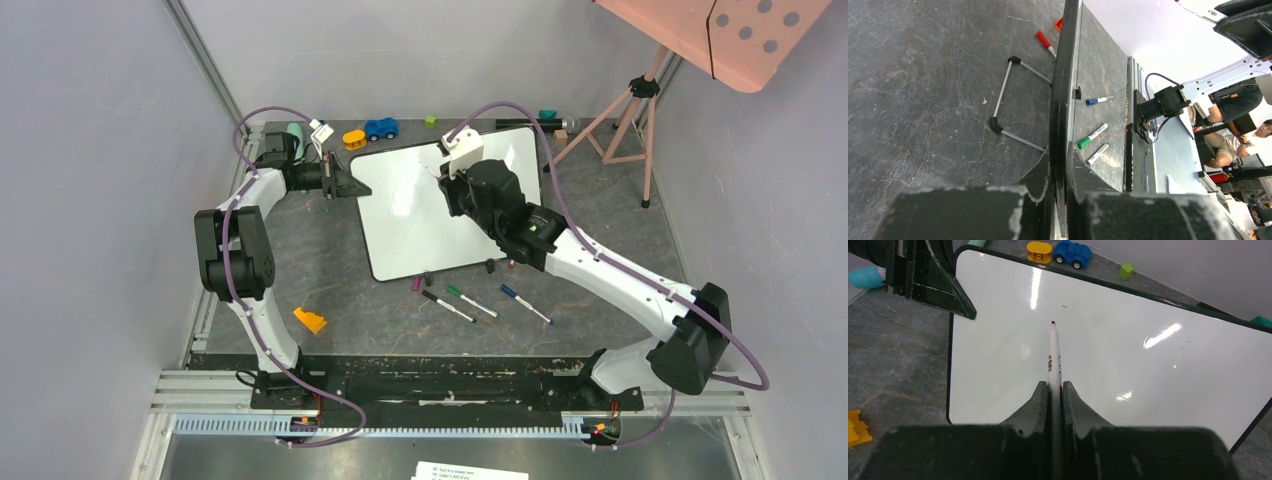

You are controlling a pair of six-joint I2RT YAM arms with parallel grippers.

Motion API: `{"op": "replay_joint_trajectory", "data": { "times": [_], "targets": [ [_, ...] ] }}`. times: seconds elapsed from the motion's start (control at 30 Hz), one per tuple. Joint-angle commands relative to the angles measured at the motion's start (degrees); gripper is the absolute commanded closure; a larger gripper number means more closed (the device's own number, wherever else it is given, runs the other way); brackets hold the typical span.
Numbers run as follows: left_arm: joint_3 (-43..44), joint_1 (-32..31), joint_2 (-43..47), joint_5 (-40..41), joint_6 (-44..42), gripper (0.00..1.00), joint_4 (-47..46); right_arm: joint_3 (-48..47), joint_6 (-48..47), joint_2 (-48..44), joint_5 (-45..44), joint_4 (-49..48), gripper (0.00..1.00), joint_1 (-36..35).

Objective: Write a sentence on the whiteboard

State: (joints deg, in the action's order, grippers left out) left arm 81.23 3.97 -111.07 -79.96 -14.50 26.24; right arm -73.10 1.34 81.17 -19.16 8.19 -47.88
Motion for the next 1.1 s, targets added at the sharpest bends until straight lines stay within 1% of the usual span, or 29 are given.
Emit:
{"op": "replay_joint_trajectory", "data": {
  "times": [0.0,0.03,0.07,0.23,0.3,0.4,0.47,0.6,0.77,1.07],
  "targets": [
    [-0.9,-3.3,-2.8,16.7,-9.4,0.98,0.9,-0.6,2.2,-1.8,1.8,1.0,1.00,-0.3],
    [-0.9,-3.2,-2.8,16.8,-9.4,0.98,0.9,-0.9,2.6,-1.8,2.5,1.2,1.00,-0.3],
    [-0.9,-4.7,-2.9,16.8,-9.4,0.98,0.9,-1.1,3.0,-1.7,3.2,1.5,1.00,-0.3],
    [-0.7,-5.0,-2.9,16.9,-9.2,0.98,0.8,-3.5,3.1,0.0,4.0,3.1,1.00,-0.3],
    [-0.6,-5.1,-3.0,17.1,-9.2,0.98,1.0,-4.7,2.6,1.6,6.6,2.7,1.00,-0.3],
    [-0.6,-5.3,-3.0,17.4,-9.2,0.98,1.0,-8.9,2.5,4.6,9.0,4.2,1.00,-0.3],
    [-0.6,-5.3,-3.0,17.4,-9.2,0.98,1.1,-12.3,2.3,7.0,9.0,5.9,1.00,-0.3],
    [0.3,-5.4,-3.6,17.1,-9.8,0.98,2.3,-16.2,-0.7,10.2,12.6,5.7,1.00,-0.5],
    [0.3,-5.4,-3.7,17.6,-9.8,0.98,2.4,-18.8,-0.8,12.2,11.0,3.3,1.00,-0.6],
    [0.2,-5.4,-3.6,17.7,-9.9,0.98,2.4,-25.9,-2.7,18.1,7.8,5.9,1.00,-0.6]
  ]
}}
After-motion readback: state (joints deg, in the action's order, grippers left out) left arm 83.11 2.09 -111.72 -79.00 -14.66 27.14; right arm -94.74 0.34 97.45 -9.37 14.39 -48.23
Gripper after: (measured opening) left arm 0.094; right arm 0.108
